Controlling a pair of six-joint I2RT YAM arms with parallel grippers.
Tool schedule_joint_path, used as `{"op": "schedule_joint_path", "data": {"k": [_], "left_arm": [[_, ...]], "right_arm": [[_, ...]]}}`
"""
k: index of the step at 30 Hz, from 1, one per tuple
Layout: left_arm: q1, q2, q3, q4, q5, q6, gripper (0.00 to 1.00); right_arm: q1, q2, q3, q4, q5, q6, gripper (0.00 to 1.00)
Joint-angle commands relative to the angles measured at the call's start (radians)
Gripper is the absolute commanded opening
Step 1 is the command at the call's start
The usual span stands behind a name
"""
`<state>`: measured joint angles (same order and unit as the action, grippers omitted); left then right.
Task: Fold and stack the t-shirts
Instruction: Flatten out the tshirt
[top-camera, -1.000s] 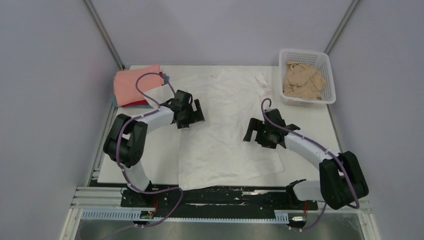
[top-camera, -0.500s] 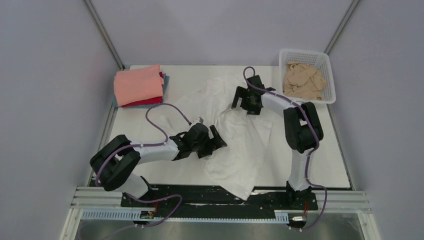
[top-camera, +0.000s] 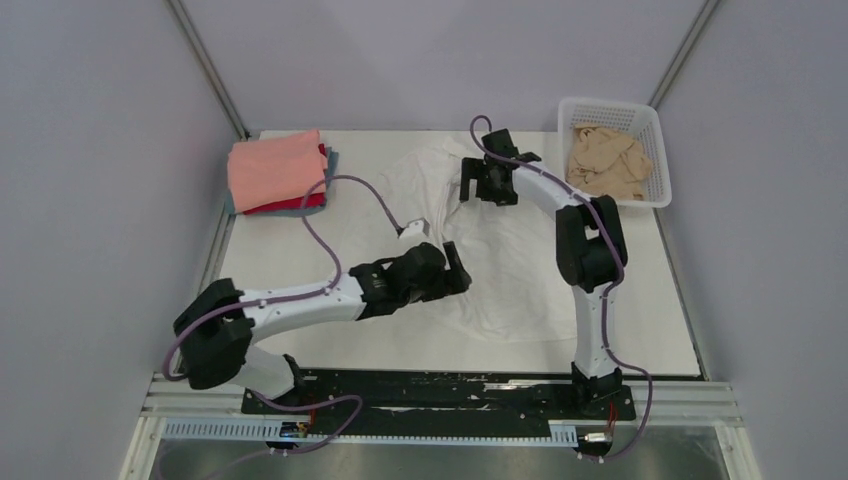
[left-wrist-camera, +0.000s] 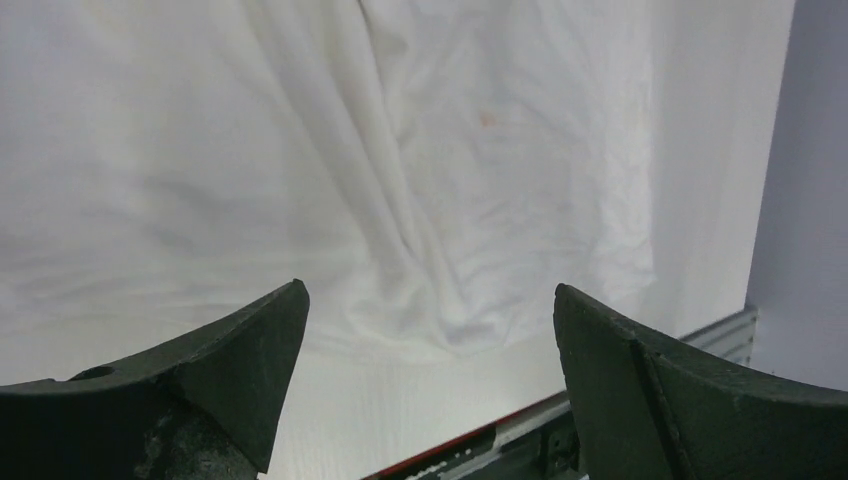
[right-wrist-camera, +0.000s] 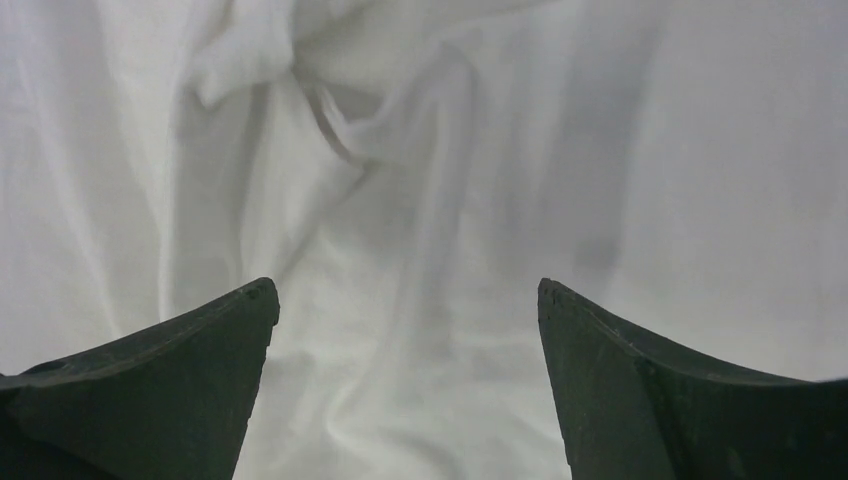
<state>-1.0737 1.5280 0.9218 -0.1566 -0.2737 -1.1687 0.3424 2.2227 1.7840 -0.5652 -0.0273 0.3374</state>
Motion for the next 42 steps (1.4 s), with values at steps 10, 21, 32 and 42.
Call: {"op": "schedule_joint_path", "data": {"k": [10, 21, 32, 42], "left_arm": [[0.544, -0.106, -0.030, -0.098, 0.072, 0.320, 1.00], [0.670, 0.212, 0.094, -0.115, 0.216, 0.334, 1.00], [0.657, -0.148, -0.388, -0.173, 0.234, 0.127, 1.00], [0.384, -0.464, -0.455, -0.285, 0.200, -0.012, 1.00]], "right_arm": [[0.002, -0.676, -0.746, 0.116, 0.089, 0.230, 1.00], [-0.047, -0.706, -0.976, 0.202, 0.089, 0.249, 1.00], [-0.330, -1.020, -1.297, 0.158, -0.058, 0.275, 1.00], [-0.331, -1.184, -1.207, 0.062, -0.090, 0.224, 1.00]]}}
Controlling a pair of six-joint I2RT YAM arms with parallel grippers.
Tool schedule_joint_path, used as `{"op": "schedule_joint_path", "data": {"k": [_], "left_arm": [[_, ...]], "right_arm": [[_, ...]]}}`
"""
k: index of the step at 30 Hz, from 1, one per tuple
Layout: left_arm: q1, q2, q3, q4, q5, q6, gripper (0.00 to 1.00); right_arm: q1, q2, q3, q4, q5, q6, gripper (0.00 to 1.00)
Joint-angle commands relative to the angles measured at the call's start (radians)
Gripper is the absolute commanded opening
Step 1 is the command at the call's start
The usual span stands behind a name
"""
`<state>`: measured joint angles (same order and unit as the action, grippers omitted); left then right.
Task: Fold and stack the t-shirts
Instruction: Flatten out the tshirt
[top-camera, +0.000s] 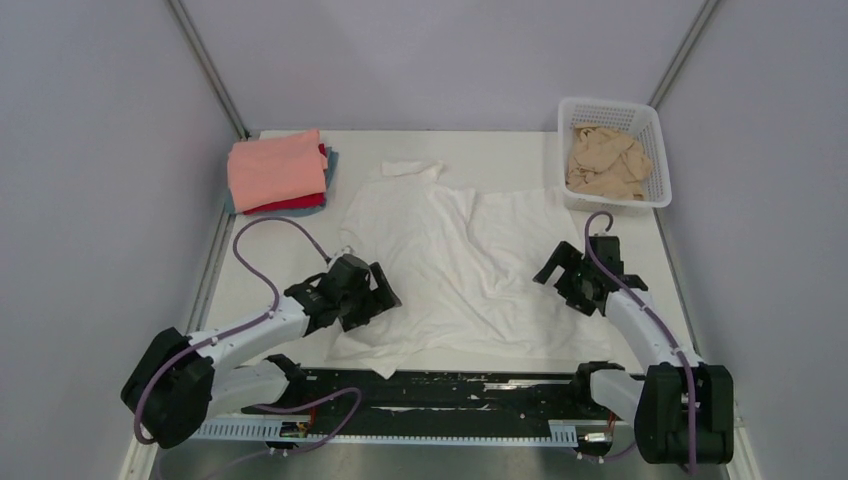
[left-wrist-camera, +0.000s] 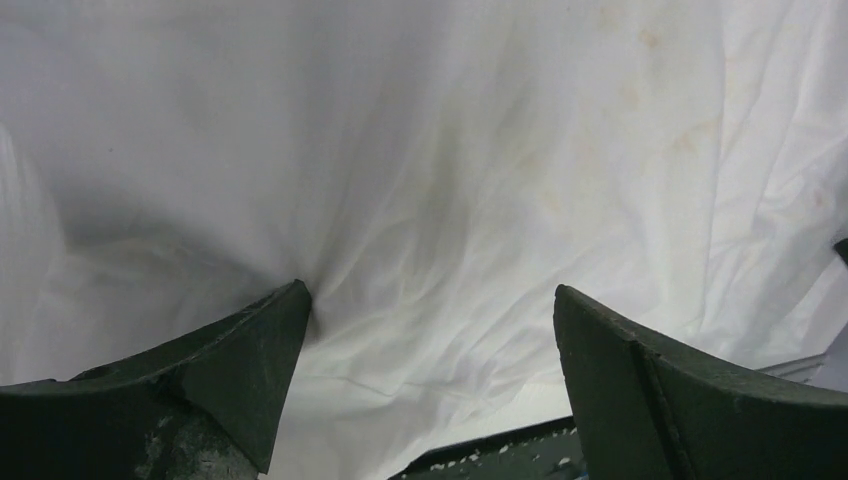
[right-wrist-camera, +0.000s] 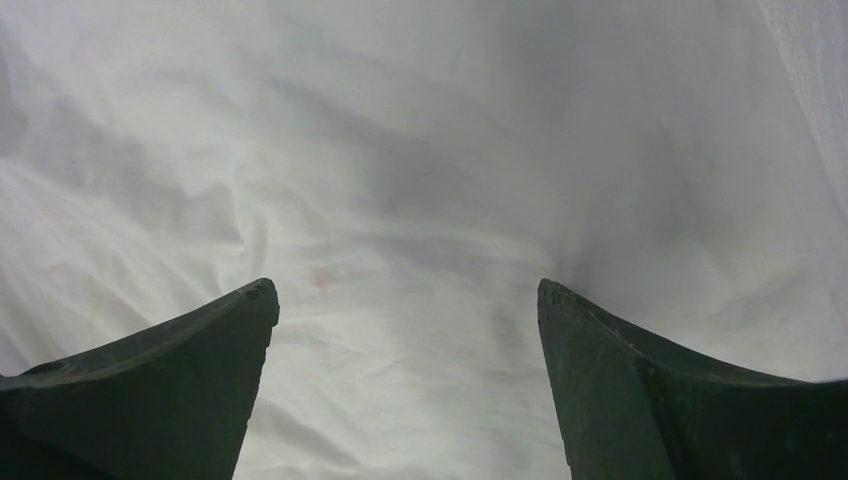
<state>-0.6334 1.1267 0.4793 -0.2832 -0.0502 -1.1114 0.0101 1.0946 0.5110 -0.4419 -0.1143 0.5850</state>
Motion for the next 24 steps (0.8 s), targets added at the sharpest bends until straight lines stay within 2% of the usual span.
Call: {"op": "schedule_joint_path", "data": {"k": [1, 3, 6, 9, 11, 14, 18, 22, 24], "left_arm": [[-0.059, -0.072, -0.005, -0.184, -0.046, -0.061, 1.00], [-0.059, -0.084, 0.036, -0.237, -0.142, -0.037, 1.00], [-0.054, -0.045, 0.169, -0.304, -0.304, 0.024, 1.00], [-0.027, 0.041, 0.286, -0.289, -0.350, 0.086, 1.00], [0.032, 0.102, 0.339, -0.212, -0.312, 0.150, 1.00], [0.158, 0.206, 0.425, -0.077, -0.176, 0.232, 1.00], [0.257, 0.439, 0.578, 0.071, -0.129, 0.254, 1.00], [0.333, 0.696, 0.809, 0.137, -0.043, 0.241, 1.00], [0.365, 0.821, 0.979, 0.144, -0.023, 0.225, 1.00]], "right_arm": [[0.001, -0.065, 0.074, -0.063, 0.000, -0.033, 1.00], [0.032, -0.069, 0.095, -0.064, 0.025, -0.064, 1.00], [0.144, -0.051, 0.153, -0.071, 0.107, -0.113, 1.00], [0.237, 0.004, 0.211, -0.055, 0.183, -0.131, 1.00], [0.265, 0.058, 0.246, -0.035, 0.180, -0.130, 1.00], [0.300, 0.129, 0.277, 0.011, 0.153, -0.131, 1.00], [0.316, 0.162, 0.259, 0.072, 0.143, -0.136, 1.00], [0.316, 0.189, 0.251, 0.099, 0.137, -0.146, 1.00], [0.315, 0.199, 0.243, 0.116, 0.131, -0.149, 1.00]]}}
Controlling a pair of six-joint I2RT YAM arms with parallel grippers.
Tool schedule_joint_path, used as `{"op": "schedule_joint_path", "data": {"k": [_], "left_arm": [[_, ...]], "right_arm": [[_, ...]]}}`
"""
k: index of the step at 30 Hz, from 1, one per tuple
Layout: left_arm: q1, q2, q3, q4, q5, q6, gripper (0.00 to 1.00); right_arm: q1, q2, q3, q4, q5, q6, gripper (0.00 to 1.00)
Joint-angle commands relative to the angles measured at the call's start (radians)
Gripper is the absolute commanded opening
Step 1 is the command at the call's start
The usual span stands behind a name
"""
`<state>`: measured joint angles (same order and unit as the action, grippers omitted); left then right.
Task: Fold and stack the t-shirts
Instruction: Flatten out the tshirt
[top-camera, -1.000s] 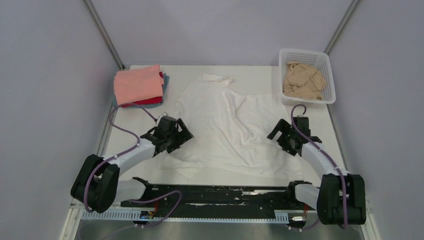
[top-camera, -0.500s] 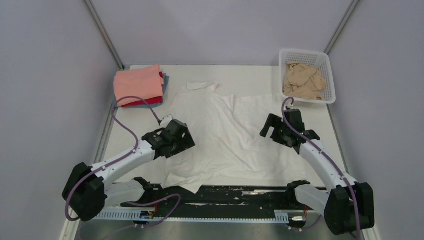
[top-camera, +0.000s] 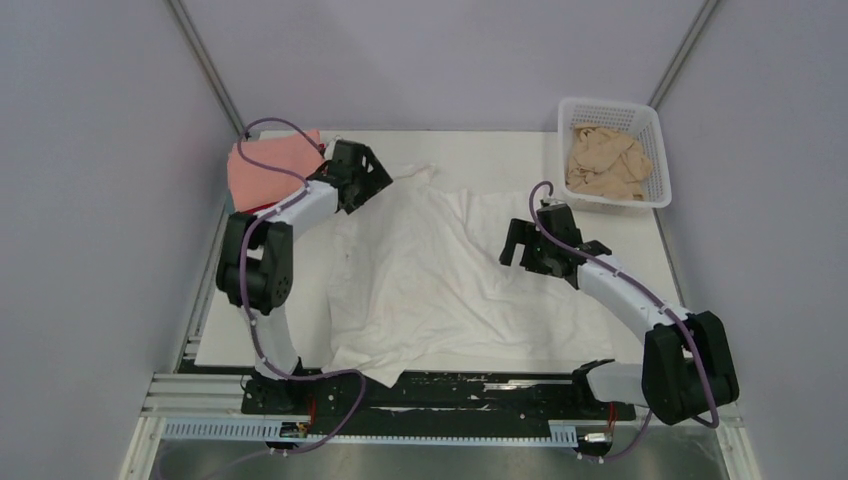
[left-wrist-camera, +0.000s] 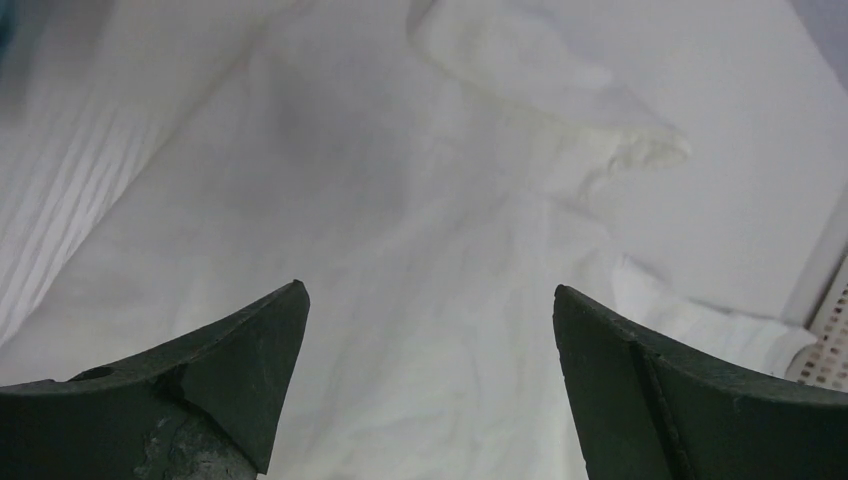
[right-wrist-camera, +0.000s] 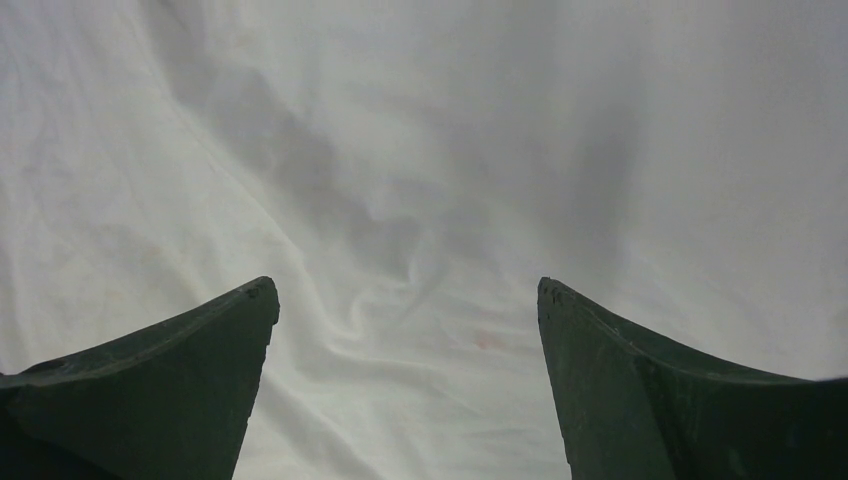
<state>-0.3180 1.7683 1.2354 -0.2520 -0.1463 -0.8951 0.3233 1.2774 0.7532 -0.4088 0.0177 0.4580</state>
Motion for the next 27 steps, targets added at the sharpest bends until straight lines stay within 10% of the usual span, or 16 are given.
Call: {"op": "schedule_joint_path", "data": {"k": [1, 15, 27], "left_arm": [[0.073, 0.222, 0.270, 0.093, 0.112, -0.007, 1.00], [0.146, 0.614, 0.618, 0.241, 0.266, -0.106, 1.00], [0.146, 0.545, 0.532, 0.308, 0.262, -0.108, 1.00]], "right_arm": [[0.004, 0.021, -0.005, 0.093, -0.035, -0.023, 1.00], [0.001, 0.110, -0.001, 0.120, -0.023, -0.036, 1.00], [0.001, 0.151, 0.004, 0.122, 0.018, -0.040, 1.00]]}}
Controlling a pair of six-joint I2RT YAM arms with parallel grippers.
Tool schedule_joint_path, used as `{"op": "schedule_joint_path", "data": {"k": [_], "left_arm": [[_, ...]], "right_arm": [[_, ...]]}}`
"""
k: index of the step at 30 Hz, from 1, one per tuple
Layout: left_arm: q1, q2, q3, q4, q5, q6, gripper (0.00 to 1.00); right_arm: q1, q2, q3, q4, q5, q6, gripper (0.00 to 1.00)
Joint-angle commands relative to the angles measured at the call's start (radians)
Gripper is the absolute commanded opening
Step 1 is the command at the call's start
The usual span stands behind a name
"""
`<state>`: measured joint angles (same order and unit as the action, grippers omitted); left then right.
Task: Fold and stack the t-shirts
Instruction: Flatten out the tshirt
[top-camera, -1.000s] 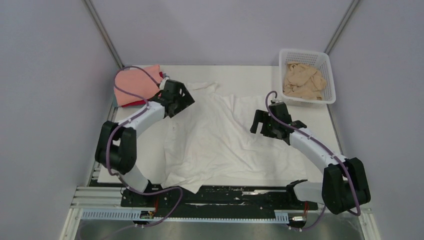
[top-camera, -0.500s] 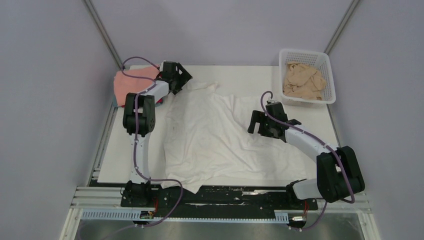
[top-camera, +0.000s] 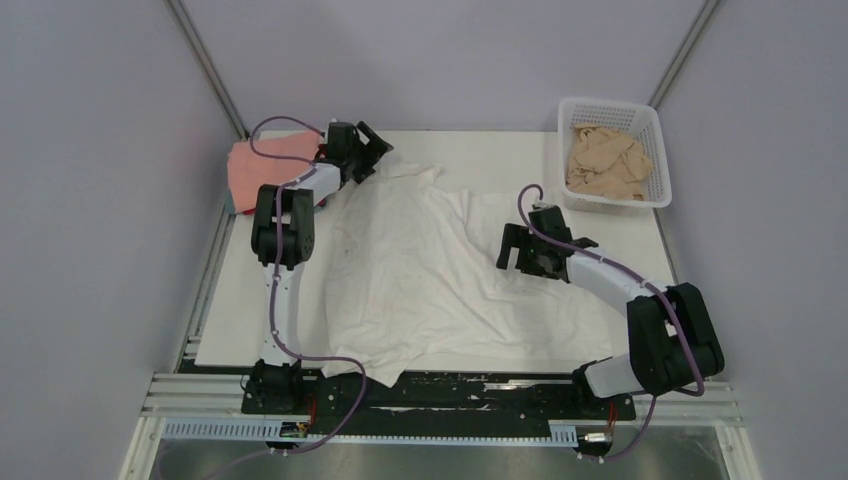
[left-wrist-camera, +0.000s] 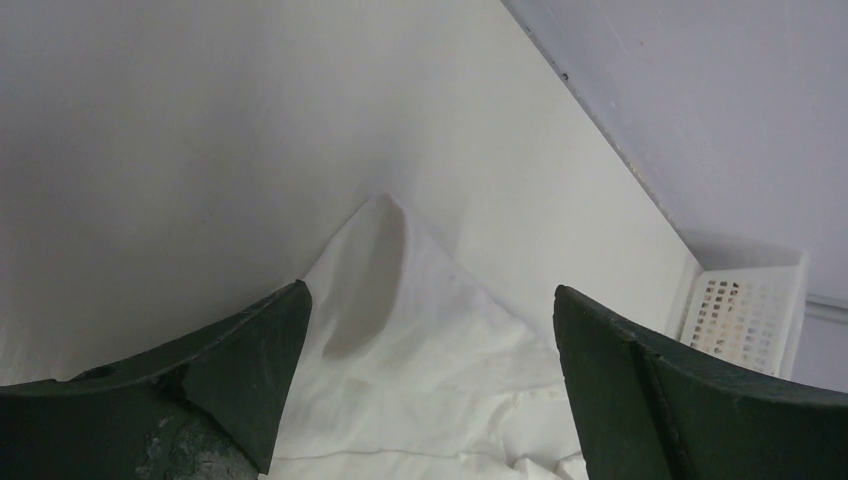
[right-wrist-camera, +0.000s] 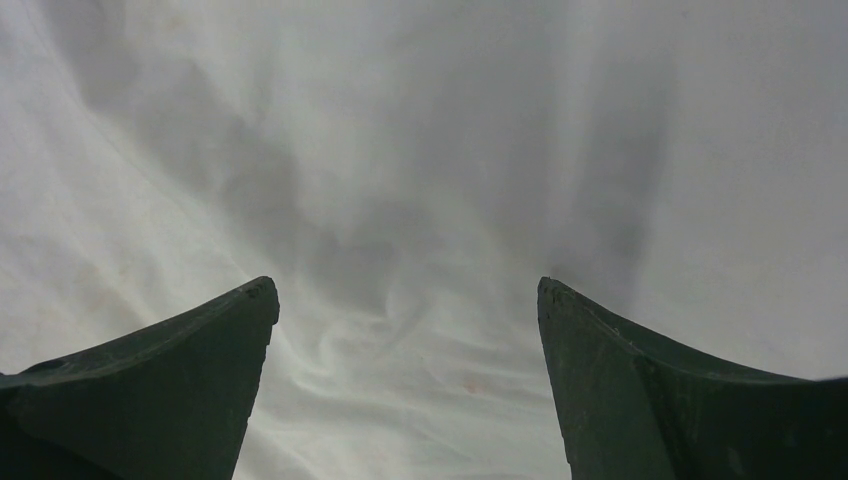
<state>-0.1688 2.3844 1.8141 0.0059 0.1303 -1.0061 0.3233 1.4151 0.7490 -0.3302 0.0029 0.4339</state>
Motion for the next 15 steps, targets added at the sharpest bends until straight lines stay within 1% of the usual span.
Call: {"op": "schedule_joint_path", "data": {"k": [1, 3, 6, 8, 11, 15], "left_arm": [[-0.004, -0.072, -0.043, 0.050, 0.000, 0.006, 1.00], [-0.011, -0.072, -0.033, 0.065, 0.041, 0.012, 1.00], [-0.029, -0.068, -0.013, 0.075, 0.042, 0.034, 1.00], [-0.041, -0.051, 0.030, 0.053, 0.035, 0.050, 1.00], [-0.054, -0.012, 0.087, -0.023, 0.014, 0.064, 1.00], [-0.055, 0.020, 0.109, -0.025, 0.048, 0.044, 1.00]], "right_arm": [[0.001, 0.017, 0.009, 0.043, 0.031, -0.015, 1.00], [0.001, 0.023, 0.007, 0.046, 0.033, -0.017, 1.00], [0.001, 0.032, 0.007, 0.046, 0.037, -0.017, 1.00], [0.001, 0.036, 0.003, 0.048, 0.040, -0.016, 1.00], [0.001, 0.041, 0.001, 0.049, 0.043, -0.018, 1.00], [0.002, 0.041, -0.003, 0.048, 0.046, -0.020, 1.00]]}}
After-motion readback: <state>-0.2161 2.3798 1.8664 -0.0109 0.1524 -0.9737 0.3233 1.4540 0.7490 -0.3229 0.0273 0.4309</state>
